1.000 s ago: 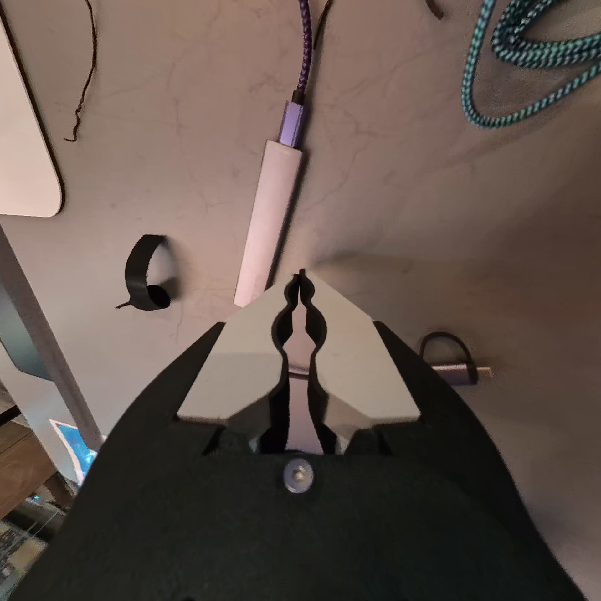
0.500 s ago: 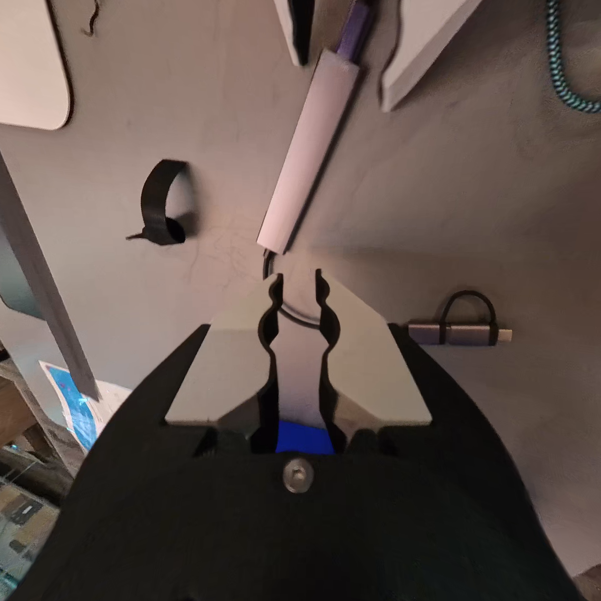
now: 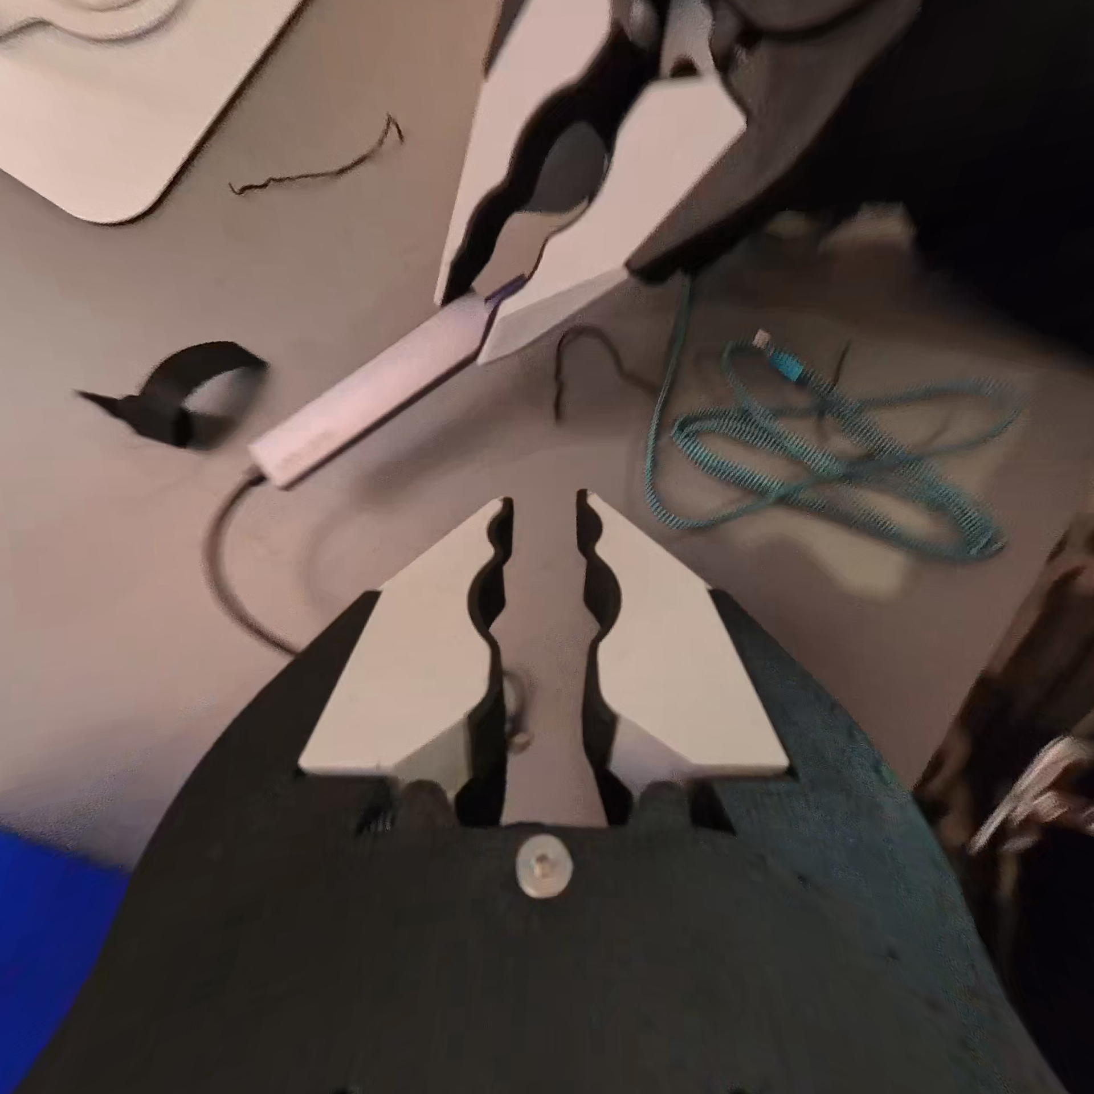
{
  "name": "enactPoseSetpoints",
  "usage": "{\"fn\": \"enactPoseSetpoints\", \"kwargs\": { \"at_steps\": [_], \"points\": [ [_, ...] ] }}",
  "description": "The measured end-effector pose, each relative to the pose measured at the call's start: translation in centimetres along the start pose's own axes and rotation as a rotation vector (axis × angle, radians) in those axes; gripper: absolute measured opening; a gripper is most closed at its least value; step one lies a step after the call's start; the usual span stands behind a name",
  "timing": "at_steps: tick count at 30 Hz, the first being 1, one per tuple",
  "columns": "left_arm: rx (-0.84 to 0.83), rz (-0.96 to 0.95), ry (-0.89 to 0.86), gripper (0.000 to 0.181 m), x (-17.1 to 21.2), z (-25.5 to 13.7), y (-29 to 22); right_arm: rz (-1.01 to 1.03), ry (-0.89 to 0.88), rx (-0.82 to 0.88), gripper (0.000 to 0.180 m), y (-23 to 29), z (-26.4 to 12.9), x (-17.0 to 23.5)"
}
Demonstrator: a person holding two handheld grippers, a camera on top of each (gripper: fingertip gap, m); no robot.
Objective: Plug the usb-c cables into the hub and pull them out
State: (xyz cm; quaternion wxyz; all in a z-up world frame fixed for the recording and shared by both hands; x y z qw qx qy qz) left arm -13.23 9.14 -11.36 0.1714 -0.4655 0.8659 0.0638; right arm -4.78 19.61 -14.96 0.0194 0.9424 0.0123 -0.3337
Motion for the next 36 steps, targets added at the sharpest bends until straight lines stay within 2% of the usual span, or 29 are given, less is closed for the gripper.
{"fn": "enactPoseSetpoints", "kwargs": {
  "at_steps": [1,3,5,7,10,14,17,19,23,29,34,36],
  "points": [
    [0.059,-0.077,-0.067,0.021,-0.1,0.4,-0.3,0.005,-0.023,0.0,0.019,0.0,-0.3,-0.1],
    [0.119,-0.25,-0.212,0.025,-0.3,1.1,0.4,0.009,-0.071,0.001,0.019,0.2,-0.9,-0.3],
    [0.279,-0.425,-0.352,0.031,-0.7,1.6,0.8,0.009,-0.119,-0.001,0.02,0.5,-1.5,-0.5],
    [0.352,-0.534,-0.457,0.036,-0.9,1.8,1.5,0.01,-0.17,-0.001,0.019,0.7,-2.1,-0.7],
    [0.461,-0.618,-0.571,0.049,-1.4,2.3,2.7,-0.029,-0.24,-0.002,0.02,1.0,-3.2,-1.0],
    [0.659,-0.679,-0.702,0.046,-1.7,2.8,3.7,-0.068,-0.313,-0.03,0.019,1.3,-4.3,-1.2],
    [0.832,-0.647,-0.771,0.029,-2.2,2.6,3.3,-0.098,-0.312,-0.025,0.02,1.5,-4.2,-1.2],
    [0.837,-0.627,-0.786,0.012,-2.5,2.7,3.1,-0.126,-0.324,-0.019,0.02,1.9,-4.2,-1.3],
    [0.793,-0.571,-0.789,0.007,-2.9,2.4,3.0,-0.129,-0.323,0.001,0.019,1.7,-4.5,-1.3],
    [0.655,-0.362,-0.748,0.001,-4.9,0.5,3.3,-0.063,-0.354,0.039,0.033,0.8,-7.2,-0.5],
    [0.584,-0.188,-0.648,0.006,-7.4,1.2,2.8,0.014,-0.346,0.066,0.033,0.9,-9.5,1.5],
    [0.657,-0.117,-0.625,0.005,-8.2,1.6,2.3,0.03,-0.287,0.127,0.032,1.6,-10.0,2.6]
  ]
}}
Point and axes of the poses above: each gripper's, where its closed fingertips meet, z out along the fingers, x out of its underside, y = z × x across the jaws, the point moved 7 cm from there along -z, back along the fingers, and after that the axes turned 15 degrees about y, right-handed, at the moved point
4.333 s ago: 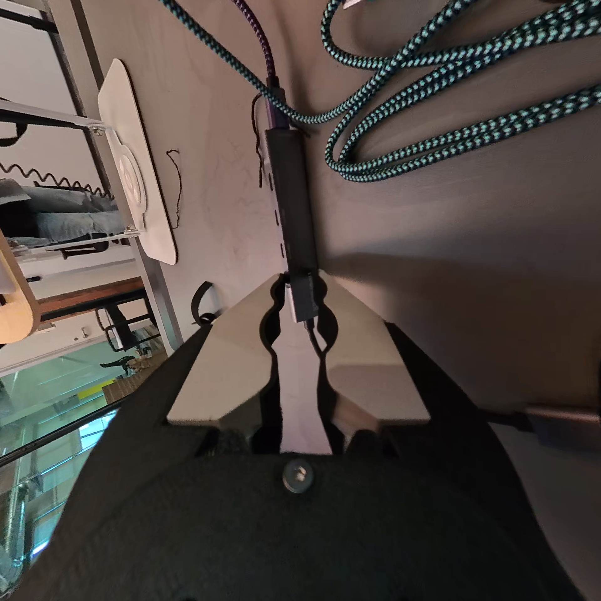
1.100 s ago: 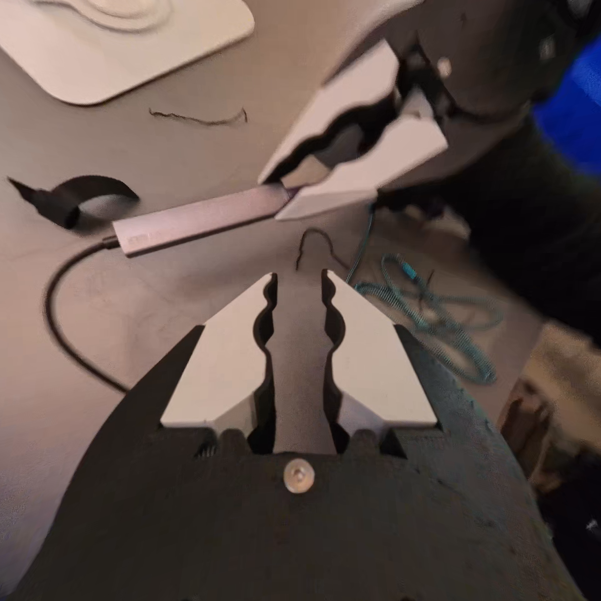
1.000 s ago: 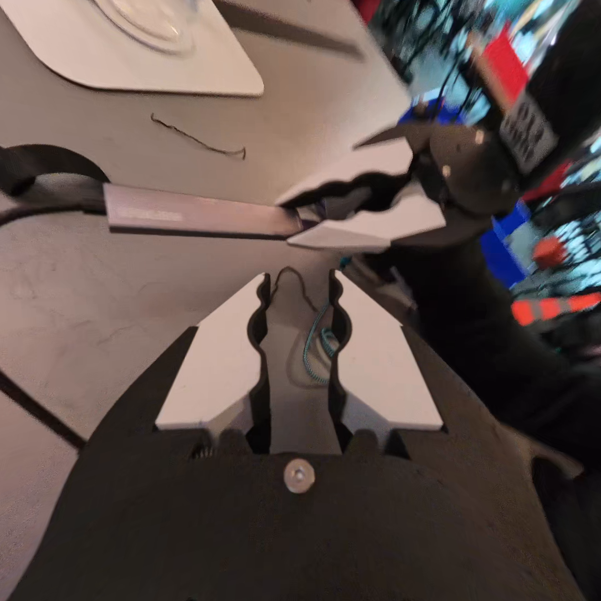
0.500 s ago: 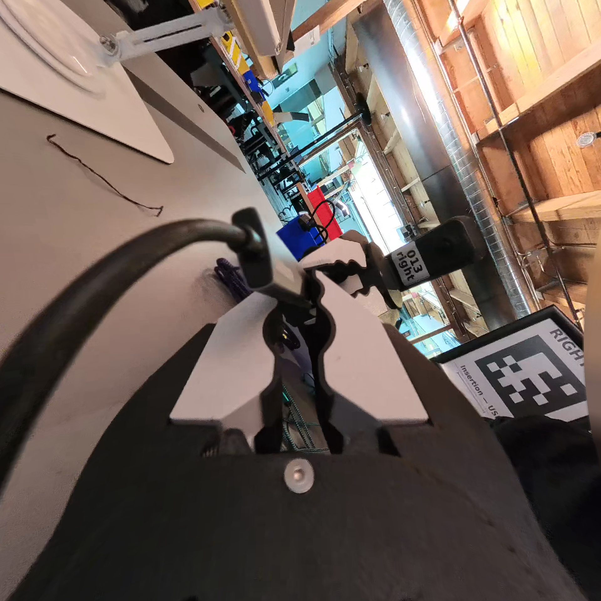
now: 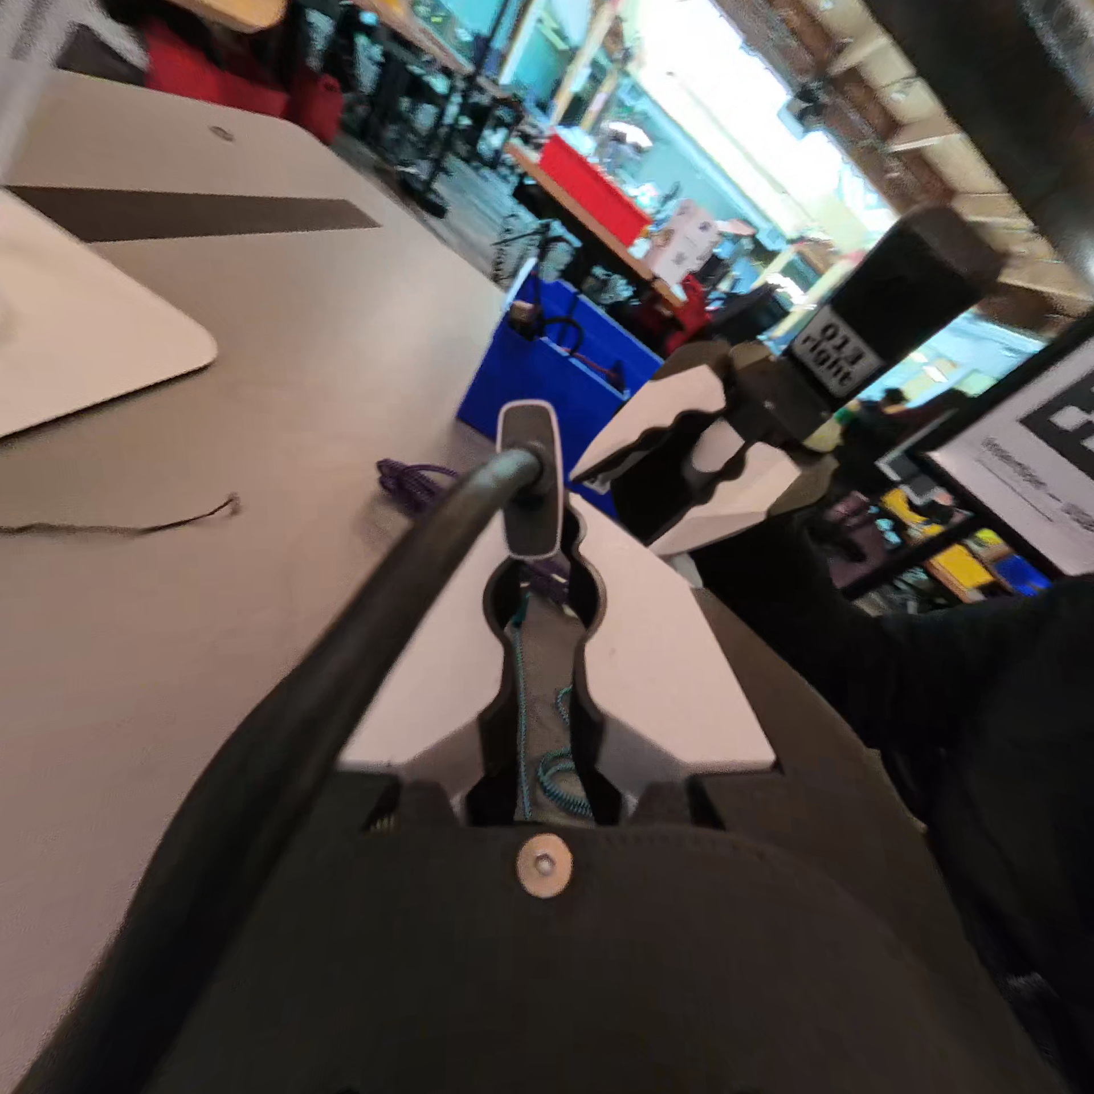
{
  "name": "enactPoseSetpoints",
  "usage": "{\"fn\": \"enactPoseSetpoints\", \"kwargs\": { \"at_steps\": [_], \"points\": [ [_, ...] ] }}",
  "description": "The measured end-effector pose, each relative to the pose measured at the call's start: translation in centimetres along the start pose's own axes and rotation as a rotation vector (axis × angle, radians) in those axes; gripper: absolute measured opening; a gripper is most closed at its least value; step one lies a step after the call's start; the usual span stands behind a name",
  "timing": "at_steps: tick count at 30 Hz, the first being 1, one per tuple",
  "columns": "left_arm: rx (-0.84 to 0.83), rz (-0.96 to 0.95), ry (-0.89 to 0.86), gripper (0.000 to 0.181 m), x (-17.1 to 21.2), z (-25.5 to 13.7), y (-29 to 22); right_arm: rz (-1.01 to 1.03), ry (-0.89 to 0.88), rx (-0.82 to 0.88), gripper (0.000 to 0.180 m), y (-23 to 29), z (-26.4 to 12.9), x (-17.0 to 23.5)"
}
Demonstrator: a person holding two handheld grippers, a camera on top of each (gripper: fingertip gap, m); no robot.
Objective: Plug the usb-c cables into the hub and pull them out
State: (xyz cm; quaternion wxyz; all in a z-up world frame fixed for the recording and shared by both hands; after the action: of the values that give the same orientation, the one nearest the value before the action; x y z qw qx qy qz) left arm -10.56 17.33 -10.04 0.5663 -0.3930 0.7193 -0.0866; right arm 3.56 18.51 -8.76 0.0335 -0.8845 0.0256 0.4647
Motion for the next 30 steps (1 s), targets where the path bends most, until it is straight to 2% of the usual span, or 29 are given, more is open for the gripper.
{"fn": "enactPoseSetpoints", "kwargs": {
  "at_steps": [2,4,7,9,12,17,19,23,30],
  "points": [
    [0.074,0.047,0.01,0.005,-0.3,0.9,-0.2,0.03,0.063,0.045,0.033,0.6,-0.6,1.1],
    [0.039,0.088,0.039,0.005,-0.4,1.8,0.5,0.091,0.123,0.073,0.033,1.2,-0.9,2.5],
    [0.069,0.12,0.016,0.006,-0.7,2.6,1.1,0.172,0.226,0.15,0.03,1.6,-1.1,5.2],
    [0.053,0.117,0.016,0.005,-0.5,3.1,2.0,0.206,0.27,0.17,0.021,2.0,-0.9,6.6],
    [-0.043,0.113,0.043,0.005,-0.1,3.5,3.3,0.256,0.355,0.192,0.022,2.0,0.1,8.2],
    [0.025,0.106,0.01,0.005,0.3,3.6,3.3,0.296,0.435,0.176,0.022,1.7,2.4,9.4],
    [0.007,0.114,0.025,0.005,0.5,3.4,3.5,0.273,0.431,0.174,0.008,1.7,3.1,9.2],
    [0.016,0.131,-0.002,0.006,0.4,2.3,3.6,0.231,0.363,0.169,0.004,1.5,3.4,7.8],
    [0.035,0.118,-0.039,0.005,0.4,1.4,4.1,0.101,0.237,0.299,0.004,-0.5,-1.6,1.1]
  ]
}}
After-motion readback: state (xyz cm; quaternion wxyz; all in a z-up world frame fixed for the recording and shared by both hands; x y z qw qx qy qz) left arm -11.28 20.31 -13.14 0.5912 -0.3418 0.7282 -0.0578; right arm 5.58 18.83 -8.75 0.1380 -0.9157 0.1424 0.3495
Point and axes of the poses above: each gripper's, where its closed fingertips meet, z out along the fingers, x out of its underside, y = z × x across the jaws, the point moved 7 cm from there along -z, back along the fingers, and after that the axes turned 15 degrees about y, right-handed, at the moved point
